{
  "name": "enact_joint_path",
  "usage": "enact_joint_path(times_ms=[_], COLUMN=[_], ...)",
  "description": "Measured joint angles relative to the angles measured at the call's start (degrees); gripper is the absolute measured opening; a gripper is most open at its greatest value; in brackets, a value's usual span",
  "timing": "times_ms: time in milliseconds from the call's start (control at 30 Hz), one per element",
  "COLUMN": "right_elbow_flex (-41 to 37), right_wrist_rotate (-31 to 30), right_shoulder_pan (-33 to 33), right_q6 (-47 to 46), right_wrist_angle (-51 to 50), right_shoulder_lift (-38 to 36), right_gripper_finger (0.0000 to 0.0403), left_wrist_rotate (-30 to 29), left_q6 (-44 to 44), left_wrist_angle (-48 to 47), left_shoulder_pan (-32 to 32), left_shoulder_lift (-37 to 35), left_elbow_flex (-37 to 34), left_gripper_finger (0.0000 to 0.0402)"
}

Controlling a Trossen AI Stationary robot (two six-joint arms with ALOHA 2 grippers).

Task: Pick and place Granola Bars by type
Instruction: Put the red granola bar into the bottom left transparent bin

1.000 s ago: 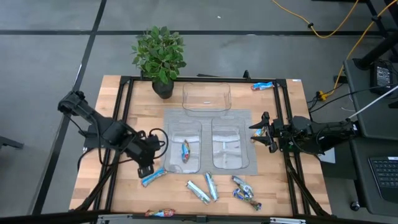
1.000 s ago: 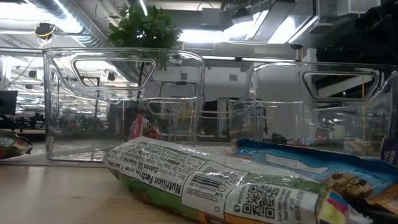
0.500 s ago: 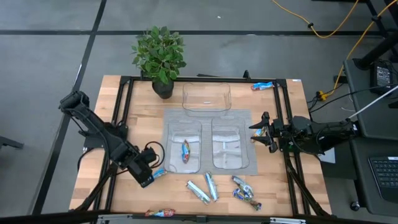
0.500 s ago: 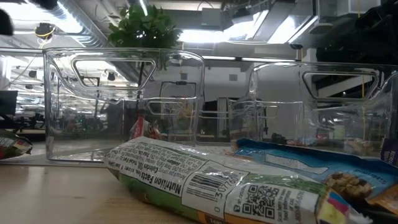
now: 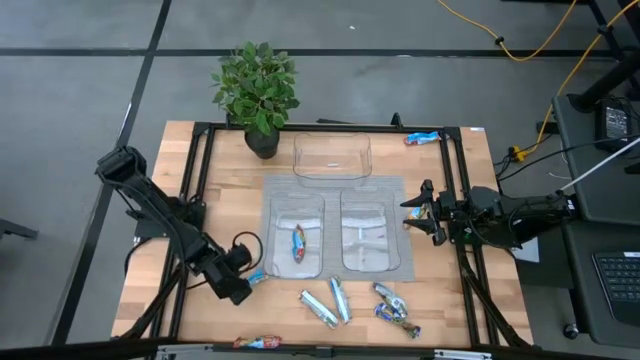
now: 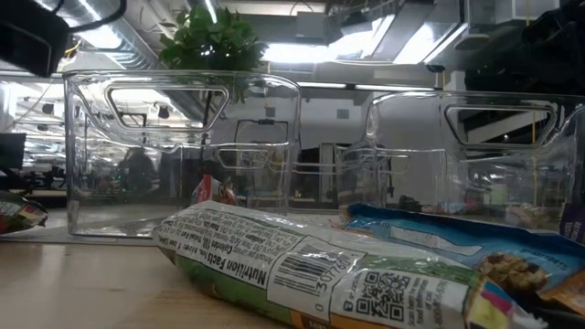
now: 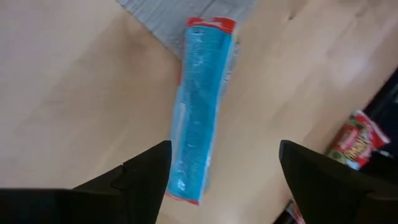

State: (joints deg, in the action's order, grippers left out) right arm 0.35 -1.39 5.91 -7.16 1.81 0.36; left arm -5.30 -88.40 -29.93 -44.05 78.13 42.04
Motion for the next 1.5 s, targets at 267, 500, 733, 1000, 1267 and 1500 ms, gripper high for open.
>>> enact_joint_path(times_ms=[267,500,733,1000,1267,1500], right_elbow_flex=[0.0,0.0,0.0,0.0,0.0,0.0], right_wrist_rotate=[0.0,0.0,0.0,0.0,0.0,0.0], right_shoulder_pan=[0.0,0.0,0.0,0.0,0.0,0.0], right_q6=[0.0,0.0,0.1,0.0,0.0,0.0], right_wrist_angle=[0.0,0.0,0.0,0.0,0.0,0.0], right_shoulder_lift=[0.0,0.0,0.0,0.0,0.0,0.0], right_gripper_finger=[0.0236,0.0236,0.0236,0.0236,0.0236,0.0236], left_wrist_rotate=[-0.6,-0.2,-0.9,-0.9,-0.8,-0.8], left_q6=[-0.2,-1.5,-6.3,-7.0,-7.5,-7.5], left_wrist_angle=[1.2,4.3,2.0,1.2,0.6,0.4], left_shoulder_pan=[0.0,0.0,0.0,0.0,-0.1,-0.1], left_shoulder_lift=[5.2,10.9,12.1,12.3,12.3,12.3], left_elbow_flex=[-0.5,-0.2,-0.1,-0.1,-0.1,-0.2], left_gripper_finger=[0.0288,0.0287,0.0256,0.0185,0.0129,0.0099])
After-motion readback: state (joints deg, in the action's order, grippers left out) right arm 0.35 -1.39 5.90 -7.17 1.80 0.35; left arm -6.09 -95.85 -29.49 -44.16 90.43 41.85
